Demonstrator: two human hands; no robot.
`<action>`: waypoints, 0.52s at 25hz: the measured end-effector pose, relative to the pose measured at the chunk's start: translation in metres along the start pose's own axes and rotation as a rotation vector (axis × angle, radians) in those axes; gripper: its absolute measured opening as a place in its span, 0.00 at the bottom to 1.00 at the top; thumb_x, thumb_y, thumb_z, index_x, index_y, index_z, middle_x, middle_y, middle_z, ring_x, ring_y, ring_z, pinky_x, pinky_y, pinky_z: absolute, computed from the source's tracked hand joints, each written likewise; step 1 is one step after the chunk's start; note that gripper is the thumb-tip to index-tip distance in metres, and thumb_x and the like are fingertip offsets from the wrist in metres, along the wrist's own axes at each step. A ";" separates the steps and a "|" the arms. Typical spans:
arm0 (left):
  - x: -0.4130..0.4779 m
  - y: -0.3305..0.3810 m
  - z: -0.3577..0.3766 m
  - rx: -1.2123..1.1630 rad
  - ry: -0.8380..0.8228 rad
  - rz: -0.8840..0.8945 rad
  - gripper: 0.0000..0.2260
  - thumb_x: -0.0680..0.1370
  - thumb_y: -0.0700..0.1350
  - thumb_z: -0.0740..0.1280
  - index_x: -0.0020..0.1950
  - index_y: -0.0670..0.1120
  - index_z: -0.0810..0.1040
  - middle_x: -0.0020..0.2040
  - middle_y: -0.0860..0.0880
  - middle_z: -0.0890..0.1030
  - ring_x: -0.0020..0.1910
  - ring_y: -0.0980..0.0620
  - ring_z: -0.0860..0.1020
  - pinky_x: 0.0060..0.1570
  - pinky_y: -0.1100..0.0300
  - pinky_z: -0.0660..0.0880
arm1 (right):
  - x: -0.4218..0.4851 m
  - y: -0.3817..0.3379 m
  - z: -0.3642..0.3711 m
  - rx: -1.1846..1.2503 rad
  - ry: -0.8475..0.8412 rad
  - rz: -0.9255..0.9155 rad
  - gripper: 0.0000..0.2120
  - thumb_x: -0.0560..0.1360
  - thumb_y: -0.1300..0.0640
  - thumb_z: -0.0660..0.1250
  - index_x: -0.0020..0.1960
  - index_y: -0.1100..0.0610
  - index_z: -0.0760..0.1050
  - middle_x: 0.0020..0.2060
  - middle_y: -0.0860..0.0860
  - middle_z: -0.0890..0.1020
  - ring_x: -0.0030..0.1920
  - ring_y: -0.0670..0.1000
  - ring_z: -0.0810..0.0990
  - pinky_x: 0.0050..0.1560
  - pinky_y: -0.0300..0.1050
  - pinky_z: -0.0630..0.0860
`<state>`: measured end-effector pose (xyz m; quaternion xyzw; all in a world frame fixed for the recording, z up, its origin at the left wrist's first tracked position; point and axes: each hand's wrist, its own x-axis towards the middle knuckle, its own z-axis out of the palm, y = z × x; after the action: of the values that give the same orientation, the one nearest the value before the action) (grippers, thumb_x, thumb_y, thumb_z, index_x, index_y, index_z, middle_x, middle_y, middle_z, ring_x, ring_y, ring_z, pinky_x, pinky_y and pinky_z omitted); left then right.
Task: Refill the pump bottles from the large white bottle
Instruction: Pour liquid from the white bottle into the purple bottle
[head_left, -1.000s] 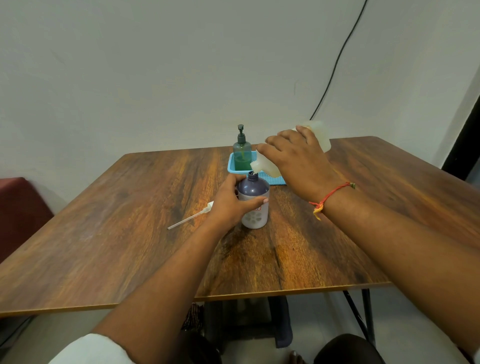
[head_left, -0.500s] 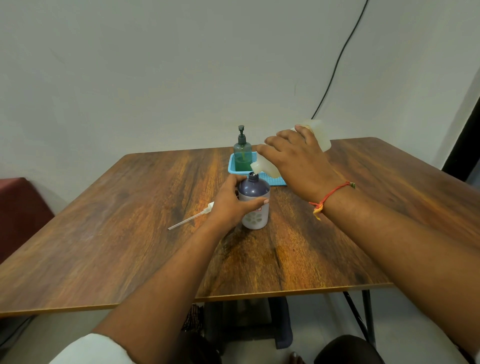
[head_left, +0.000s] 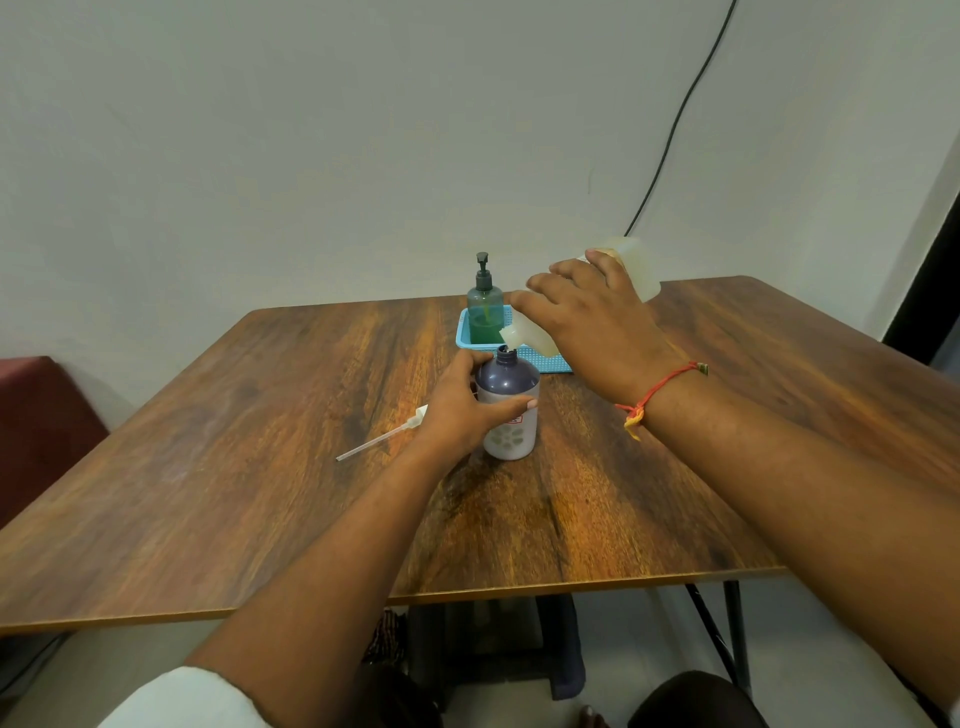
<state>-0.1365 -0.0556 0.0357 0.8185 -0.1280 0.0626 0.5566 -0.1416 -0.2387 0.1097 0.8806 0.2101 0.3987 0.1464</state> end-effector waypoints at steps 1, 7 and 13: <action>0.000 0.000 0.000 -0.001 0.000 -0.003 0.29 0.69 0.47 0.81 0.64 0.55 0.70 0.60 0.57 0.76 0.54 0.61 0.75 0.46 0.68 0.72 | 0.000 0.000 0.000 -0.001 0.000 -0.001 0.23 0.77 0.60 0.68 0.70 0.50 0.70 0.66 0.53 0.78 0.69 0.60 0.72 0.73 0.62 0.58; 0.001 -0.002 0.001 -0.001 0.003 0.000 0.29 0.69 0.47 0.81 0.64 0.56 0.70 0.60 0.58 0.76 0.55 0.59 0.76 0.48 0.67 0.73 | 0.002 0.000 -0.001 -0.007 -0.005 -0.015 0.23 0.77 0.59 0.69 0.71 0.49 0.70 0.66 0.53 0.78 0.70 0.60 0.72 0.73 0.62 0.59; -0.002 -0.001 0.000 -0.017 -0.002 0.005 0.29 0.69 0.46 0.81 0.63 0.56 0.70 0.57 0.60 0.76 0.53 0.63 0.76 0.46 0.69 0.72 | 0.003 -0.002 -0.002 -0.015 -0.008 -0.036 0.23 0.77 0.60 0.69 0.71 0.49 0.70 0.66 0.53 0.78 0.69 0.60 0.72 0.73 0.62 0.59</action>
<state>-0.1380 -0.0553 0.0348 0.8134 -0.1311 0.0618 0.5633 -0.1417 -0.2353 0.1122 0.8771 0.2226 0.3941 0.1609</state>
